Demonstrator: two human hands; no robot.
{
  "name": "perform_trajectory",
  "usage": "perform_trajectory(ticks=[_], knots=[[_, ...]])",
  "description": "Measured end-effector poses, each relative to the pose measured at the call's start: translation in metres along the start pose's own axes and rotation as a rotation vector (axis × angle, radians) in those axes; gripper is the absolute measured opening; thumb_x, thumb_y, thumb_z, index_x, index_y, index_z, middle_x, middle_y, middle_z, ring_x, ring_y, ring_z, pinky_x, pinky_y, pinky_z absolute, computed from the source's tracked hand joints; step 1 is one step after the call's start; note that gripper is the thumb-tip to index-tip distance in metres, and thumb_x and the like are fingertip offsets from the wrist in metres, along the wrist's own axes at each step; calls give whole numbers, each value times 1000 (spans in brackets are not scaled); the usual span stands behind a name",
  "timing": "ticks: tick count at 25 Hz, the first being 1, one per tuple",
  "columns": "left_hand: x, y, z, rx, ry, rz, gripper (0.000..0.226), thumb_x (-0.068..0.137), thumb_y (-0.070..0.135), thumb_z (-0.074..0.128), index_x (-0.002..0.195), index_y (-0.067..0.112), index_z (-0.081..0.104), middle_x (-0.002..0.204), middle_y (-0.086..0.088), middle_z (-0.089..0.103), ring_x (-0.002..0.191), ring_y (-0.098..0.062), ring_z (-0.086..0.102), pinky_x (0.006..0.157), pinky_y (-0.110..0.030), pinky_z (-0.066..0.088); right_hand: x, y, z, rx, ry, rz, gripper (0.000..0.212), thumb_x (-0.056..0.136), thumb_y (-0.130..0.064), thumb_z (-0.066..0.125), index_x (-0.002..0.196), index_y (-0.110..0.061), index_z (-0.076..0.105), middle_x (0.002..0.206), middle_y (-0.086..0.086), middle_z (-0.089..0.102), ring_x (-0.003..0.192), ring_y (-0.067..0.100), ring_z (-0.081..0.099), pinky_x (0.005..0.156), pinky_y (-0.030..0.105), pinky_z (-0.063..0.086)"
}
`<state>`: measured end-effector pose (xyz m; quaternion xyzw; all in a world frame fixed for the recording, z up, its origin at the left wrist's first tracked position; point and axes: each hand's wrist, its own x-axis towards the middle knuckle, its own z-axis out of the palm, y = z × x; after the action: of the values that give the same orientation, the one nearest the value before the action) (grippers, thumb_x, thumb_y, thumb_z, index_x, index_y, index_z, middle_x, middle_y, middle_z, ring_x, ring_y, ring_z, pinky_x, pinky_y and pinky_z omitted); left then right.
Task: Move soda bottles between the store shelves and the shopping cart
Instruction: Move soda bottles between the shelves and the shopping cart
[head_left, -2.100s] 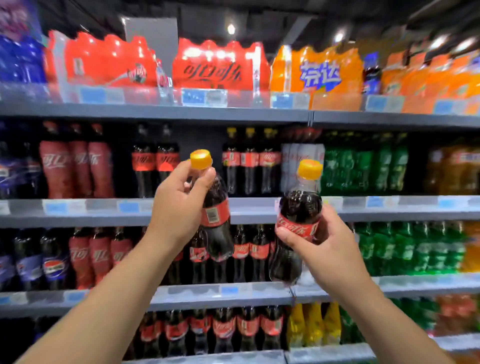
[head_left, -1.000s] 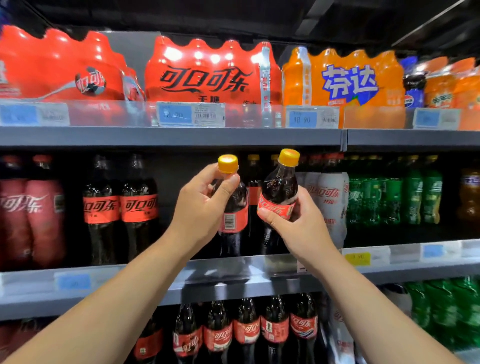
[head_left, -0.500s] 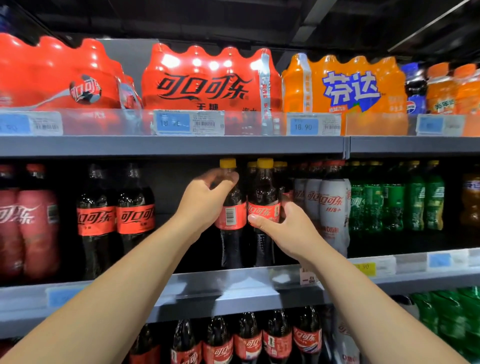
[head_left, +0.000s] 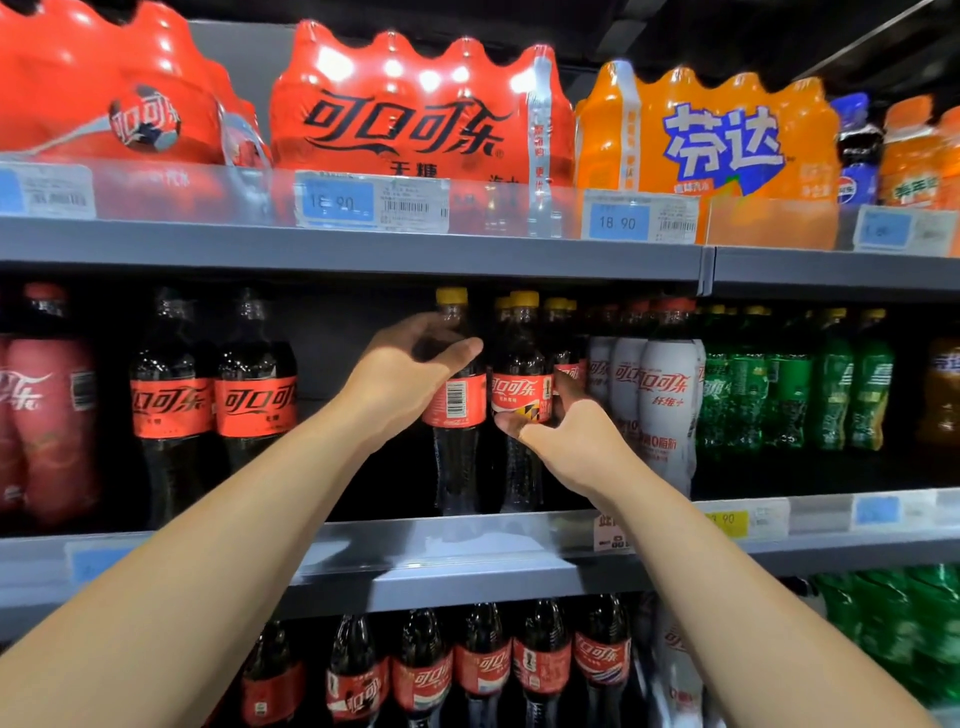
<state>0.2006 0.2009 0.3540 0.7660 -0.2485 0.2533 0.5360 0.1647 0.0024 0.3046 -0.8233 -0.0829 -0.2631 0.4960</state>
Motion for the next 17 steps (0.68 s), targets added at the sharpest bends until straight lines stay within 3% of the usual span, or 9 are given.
perform_trajectory(ticks=[2, 5, 8, 10, 12, 14, 15, 17], knots=[[-2, 1, 1, 49, -14, 2, 34, 91, 48, 68, 122, 36, 63, 103, 21, 69, 88, 2, 66, 68, -18, 50, 0, 2, 0, -20, 1, -3, 51, 87, -40, 79, 128, -35, 49, 93, -27, 61, 76, -11, 60, 54, 0, 40], [-9, 0, 1, 145, -60, 64, 48, 82, 45, 73, 125, 45, 52, 93, 26, 67, 83, 10, 64, 58, -6, 45, 2, 4, 1, -29, 5, 1, 52, 88, -39, 77, 130, -33, 47, 94, -25, 61, 76, -9, 61, 54, -6, 38], [-11, -6, 1, 174, -135, 99, 81, 69, 28, 82, 136, 48, 42, 91, 45, 61, 83, 21, 60, 61, 1, 42, 3, 4, 2, -32, 12, -1, 58, 87, -39, 78, 136, -31, 48, 95, -26, 61, 78, -13, 59, 55, -6, 38], [-6, -9, -4, 219, -161, 55, 93, 71, 28, 85, 148, 44, 35, 103, 46, 55, 87, 20, 56, 69, 1, 38, 3, 6, 3, -29, 13, -1, 60, 87, -40, 78, 138, -32, 48, 96, -28, 62, 78, -16, 59, 56, -4, 40], [-1, -12, -12, 328, -183, -13, 104, 71, 39, 87, 154, 45, 25, 128, 26, 38, 112, 7, 50, 89, -10, 32, 4, 7, 2, -29, 2, 4, 63, 87, -43, 78, 141, -33, 46, 99, -30, 61, 84, -13, 57, 58, -1, 38], [4, -18, -17, 317, -210, -38, 108, 68, 45, 88, 154, 50, 22, 150, 12, 37, 131, -10, 51, 106, -20, 32, 5, 7, 2, -29, -5, 15, 67, 86, -45, 78, 143, -33, 45, 100, -30, 60, 87, -12, 55, 64, 2, 35], [3, -20, -18, 257, -225, -27, 107, 68, 42, 89, 153, 50, 24, 153, 10, 43, 127, -10, 56, 111, -27, 37, 5, 6, 3, -29, 2, 16, 69, 85, -45, 79, 143, -32, 45, 101, -29, 61, 88, -12, 55, 66, 4, 35], [1, -24, -18, 159, -223, 1, 99, 73, 29, 88, 152, 48, 31, 138, 18, 59, 108, 2, 66, 105, -33, 50, 5, 5, 4, -24, 31, 13, 71, 82, -45, 82, 142, -29, 47, 103, -24, 65, 92, -9, 58, 67, 6, 37]])
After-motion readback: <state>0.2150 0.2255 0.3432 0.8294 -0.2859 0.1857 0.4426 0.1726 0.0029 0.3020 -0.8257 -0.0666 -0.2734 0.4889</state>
